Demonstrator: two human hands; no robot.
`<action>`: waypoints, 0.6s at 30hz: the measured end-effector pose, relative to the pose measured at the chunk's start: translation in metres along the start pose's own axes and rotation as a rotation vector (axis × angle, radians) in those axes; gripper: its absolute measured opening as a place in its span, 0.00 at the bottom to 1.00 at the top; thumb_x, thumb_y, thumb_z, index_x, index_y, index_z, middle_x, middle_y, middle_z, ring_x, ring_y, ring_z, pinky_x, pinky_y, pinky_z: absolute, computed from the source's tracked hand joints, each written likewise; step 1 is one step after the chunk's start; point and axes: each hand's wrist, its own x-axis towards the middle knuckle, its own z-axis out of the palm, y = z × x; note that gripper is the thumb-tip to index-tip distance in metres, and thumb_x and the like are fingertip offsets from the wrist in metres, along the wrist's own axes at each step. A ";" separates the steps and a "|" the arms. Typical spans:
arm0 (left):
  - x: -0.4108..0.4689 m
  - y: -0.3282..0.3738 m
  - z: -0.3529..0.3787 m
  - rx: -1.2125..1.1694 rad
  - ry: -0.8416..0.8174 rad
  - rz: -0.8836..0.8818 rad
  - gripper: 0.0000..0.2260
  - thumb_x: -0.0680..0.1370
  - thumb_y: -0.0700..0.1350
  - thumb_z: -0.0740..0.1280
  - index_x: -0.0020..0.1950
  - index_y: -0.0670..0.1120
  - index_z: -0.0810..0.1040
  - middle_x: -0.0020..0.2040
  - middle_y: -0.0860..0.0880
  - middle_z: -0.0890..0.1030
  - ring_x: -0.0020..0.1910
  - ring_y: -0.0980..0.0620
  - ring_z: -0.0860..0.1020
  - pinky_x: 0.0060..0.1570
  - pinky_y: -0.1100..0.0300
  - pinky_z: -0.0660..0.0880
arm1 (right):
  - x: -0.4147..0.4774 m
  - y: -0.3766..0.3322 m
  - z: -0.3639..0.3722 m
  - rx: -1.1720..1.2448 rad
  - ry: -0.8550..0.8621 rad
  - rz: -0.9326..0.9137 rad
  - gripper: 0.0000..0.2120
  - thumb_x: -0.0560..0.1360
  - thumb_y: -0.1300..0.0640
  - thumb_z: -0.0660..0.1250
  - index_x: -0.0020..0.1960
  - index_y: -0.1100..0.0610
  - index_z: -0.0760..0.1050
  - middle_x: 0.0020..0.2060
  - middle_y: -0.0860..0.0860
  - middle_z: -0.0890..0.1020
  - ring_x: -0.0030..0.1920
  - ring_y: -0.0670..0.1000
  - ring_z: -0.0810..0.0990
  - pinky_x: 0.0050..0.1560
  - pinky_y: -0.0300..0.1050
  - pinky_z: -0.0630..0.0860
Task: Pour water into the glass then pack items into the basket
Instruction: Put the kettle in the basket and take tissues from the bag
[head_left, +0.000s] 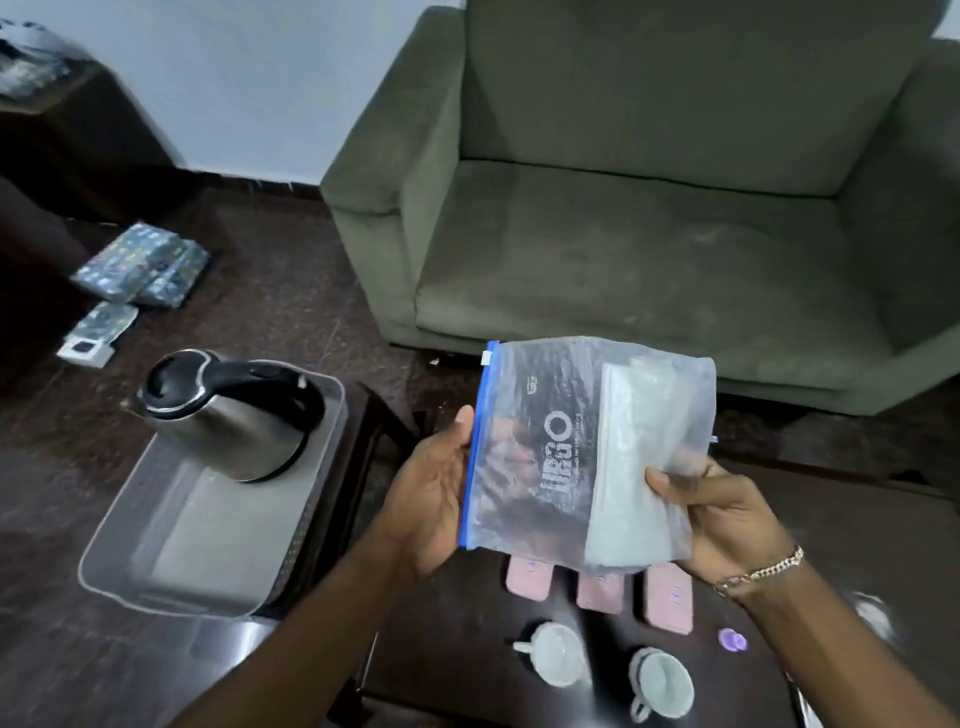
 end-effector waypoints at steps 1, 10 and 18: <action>0.003 -0.004 0.012 0.025 0.003 0.017 0.21 0.81 0.53 0.63 0.63 0.39 0.84 0.60 0.35 0.84 0.57 0.38 0.84 0.63 0.39 0.79 | -0.007 -0.004 -0.012 0.021 0.018 -0.014 0.18 0.70 0.70 0.64 0.58 0.66 0.83 0.54 0.61 0.86 0.53 0.59 0.86 0.52 0.54 0.83; 0.016 -0.038 0.091 0.240 0.014 0.173 0.17 0.77 0.42 0.70 0.56 0.28 0.75 0.52 0.33 0.78 0.50 0.38 0.77 0.53 0.45 0.78 | -0.047 -0.031 -0.087 -0.040 0.314 -0.077 0.23 0.71 0.69 0.67 0.66 0.68 0.77 0.61 0.65 0.82 0.53 0.60 0.86 0.49 0.52 0.83; 0.024 -0.068 0.154 0.619 0.044 0.347 0.06 0.76 0.46 0.73 0.42 0.45 0.82 0.37 0.47 0.82 0.36 0.52 0.79 0.34 0.58 0.76 | -0.082 -0.050 -0.051 -0.751 0.478 -0.577 0.16 0.74 0.59 0.77 0.60 0.51 0.80 0.45 0.51 0.84 0.42 0.46 0.80 0.48 0.41 0.78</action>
